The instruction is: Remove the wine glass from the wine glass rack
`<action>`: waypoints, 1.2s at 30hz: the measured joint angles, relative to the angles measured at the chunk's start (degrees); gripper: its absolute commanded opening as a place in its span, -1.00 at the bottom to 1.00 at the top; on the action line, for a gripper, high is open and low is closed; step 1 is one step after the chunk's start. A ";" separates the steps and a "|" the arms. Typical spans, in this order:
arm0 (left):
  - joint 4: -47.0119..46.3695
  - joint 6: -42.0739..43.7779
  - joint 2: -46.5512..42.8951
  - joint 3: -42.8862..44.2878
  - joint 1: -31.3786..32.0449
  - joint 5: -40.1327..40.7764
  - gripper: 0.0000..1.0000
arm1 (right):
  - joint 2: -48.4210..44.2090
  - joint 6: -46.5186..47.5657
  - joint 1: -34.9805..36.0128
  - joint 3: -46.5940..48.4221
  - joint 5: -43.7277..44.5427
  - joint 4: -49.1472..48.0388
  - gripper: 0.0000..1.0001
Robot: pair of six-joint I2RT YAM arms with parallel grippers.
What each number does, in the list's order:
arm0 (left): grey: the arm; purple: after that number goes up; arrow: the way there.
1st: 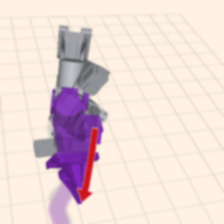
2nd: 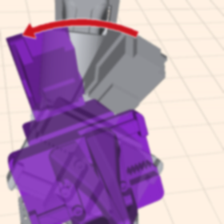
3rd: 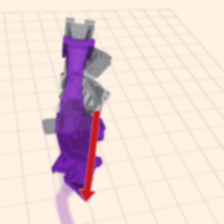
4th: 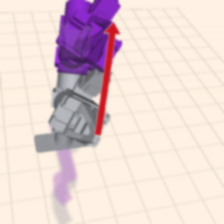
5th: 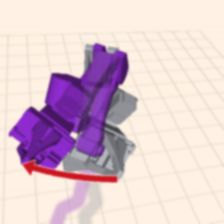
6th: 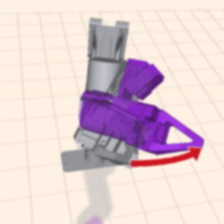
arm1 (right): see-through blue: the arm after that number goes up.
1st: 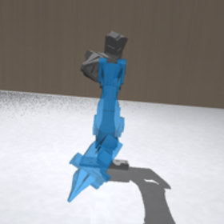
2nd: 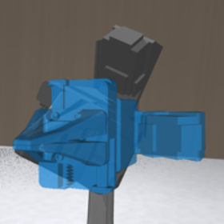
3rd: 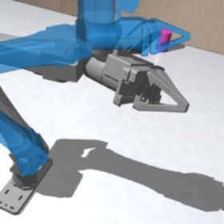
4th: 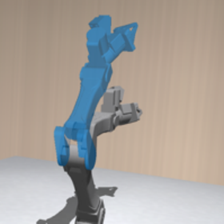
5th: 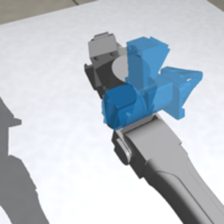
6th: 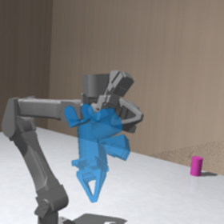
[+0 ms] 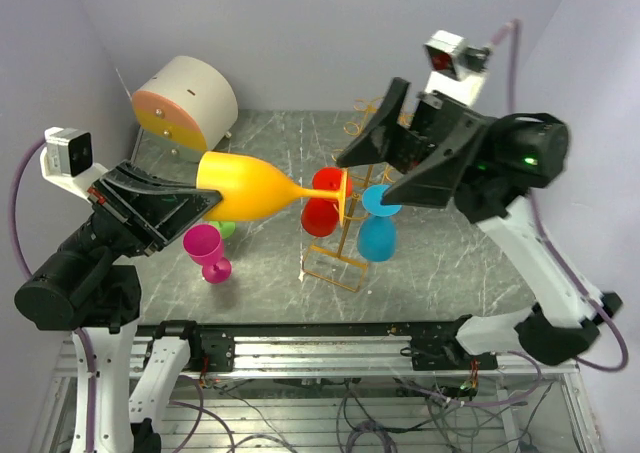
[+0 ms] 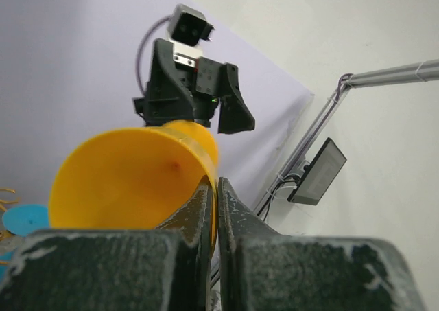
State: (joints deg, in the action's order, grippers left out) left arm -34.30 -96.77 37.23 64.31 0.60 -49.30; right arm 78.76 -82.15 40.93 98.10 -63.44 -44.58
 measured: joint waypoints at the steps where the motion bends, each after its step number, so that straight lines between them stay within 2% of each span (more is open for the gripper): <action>1: -0.11 0.33 -0.13 0.31 0.00 0.02 -0.86 | -2.89 6.56 -0.04 -0.24 0.98 7.48 0.61; 2: 0.22 0.94 -0.17 0.68 -0.02 0.22 -0.86 | -4.83 11.52 -0.22 0.02 1.90 12.63 0.64; 3: 1.95 2.40 -0.17 1.81 -0.04 0.96 -0.86 | -7.63 18.91 -0.26 1.29 4.31 21.70 0.68; 6: 10.84 9.33 -0.04 7.32 -0.07 3.26 -0.86 | -13.90 33.90 -0.26 4.94 11.78 39.19 0.70; 10: 29.59 22.75 1.05 20.04 -0.07 8.35 -0.86 | -20.28 47.67 -0.26 10.62 23.89 57.18 0.62; 15: 59.95 43.47 7.76 42.75 -0.09 25.33 -0.86 | -22.73 55.17 -0.26 12.35 37.38 71.14 0.53; 18: 73.50 52.83 13.18 51.12 -0.13 35.28 -0.86 | -22.60 57.33 -0.26 9.70 43.56 77.33 0.52; 22: 90.01 62.97 25.11 59.98 -0.13 48.57 -0.86 | -22.12 59.41 -0.26 6.82 49.40 83.93 0.50; 25: 97.70 67.56 32.87 60.19 0.39 57.75 -0.86 | -22.38 60.54 -0.26 5.05 52.06 86.79 0.49; 29: 103.49 70.66 39.45 53.20 0.87 67.19 -0.86 | -23.74 61.48 -0.26 4.37 53.88 88.50 0.46; 36: 102.99 72.22 40.96 40.04 1.01 73.83 -0.86 | -27.15 61.75 -0.26 3.89 54.25 89.09 0.42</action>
State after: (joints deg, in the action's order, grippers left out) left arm 68.69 -24.56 78.19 104.36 1.61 24.53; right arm 51.62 -20.40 40.66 102.00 -9.19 44.51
